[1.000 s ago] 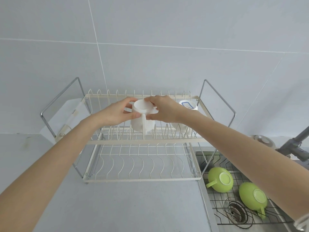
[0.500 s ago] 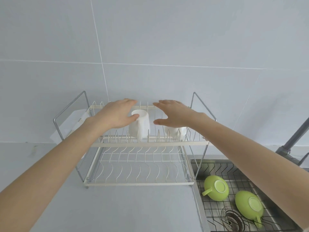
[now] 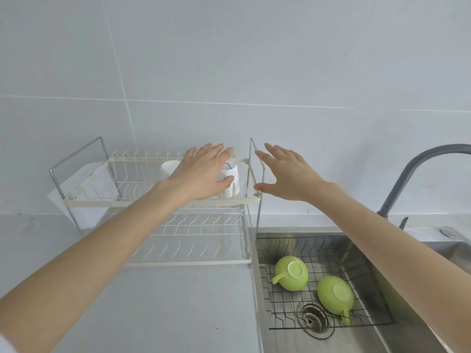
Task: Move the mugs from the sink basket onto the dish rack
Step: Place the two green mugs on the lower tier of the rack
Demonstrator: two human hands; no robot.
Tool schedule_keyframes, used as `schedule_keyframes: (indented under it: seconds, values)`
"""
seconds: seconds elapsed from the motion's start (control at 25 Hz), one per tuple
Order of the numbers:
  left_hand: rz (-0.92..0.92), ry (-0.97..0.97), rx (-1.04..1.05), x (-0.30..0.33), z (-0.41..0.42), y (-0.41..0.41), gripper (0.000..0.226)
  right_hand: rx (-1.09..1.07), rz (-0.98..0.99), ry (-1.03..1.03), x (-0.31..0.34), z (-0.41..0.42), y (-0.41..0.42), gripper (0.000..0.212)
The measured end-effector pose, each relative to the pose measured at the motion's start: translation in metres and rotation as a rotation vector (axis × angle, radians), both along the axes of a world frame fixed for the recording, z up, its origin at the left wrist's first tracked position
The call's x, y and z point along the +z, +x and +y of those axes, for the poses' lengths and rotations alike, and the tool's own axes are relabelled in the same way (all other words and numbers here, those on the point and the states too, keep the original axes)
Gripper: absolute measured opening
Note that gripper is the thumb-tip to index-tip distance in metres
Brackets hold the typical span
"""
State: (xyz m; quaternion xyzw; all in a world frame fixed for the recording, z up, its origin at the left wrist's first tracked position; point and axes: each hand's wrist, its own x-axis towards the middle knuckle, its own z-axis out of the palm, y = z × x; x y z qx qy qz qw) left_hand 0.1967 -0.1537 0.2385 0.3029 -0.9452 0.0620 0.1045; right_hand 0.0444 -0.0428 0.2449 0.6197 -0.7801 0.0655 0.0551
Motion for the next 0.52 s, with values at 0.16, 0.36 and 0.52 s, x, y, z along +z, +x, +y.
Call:
schedule_keyframes:
  seconds: [0.16,0.36,0.52]
  values:
    - [0.025,0.011,-0.052,-0.009,0.038,-0.040,0.063,-0.052,-0.038,0.033,-0.014,0.041,-0.038,0.077]
    - [0.071,0.067,-0.069,-0.029,0.083,-0.088,0.060,-0.088,-0.077,0.092,-0.037,0.082,-0.089,0.076]
    - [0.050,0.097,-0.044,-0.053,0.107,-0.120,0.060,-0.093,-0.124,0.144,-0.064,0.106,-0.126,0.075]
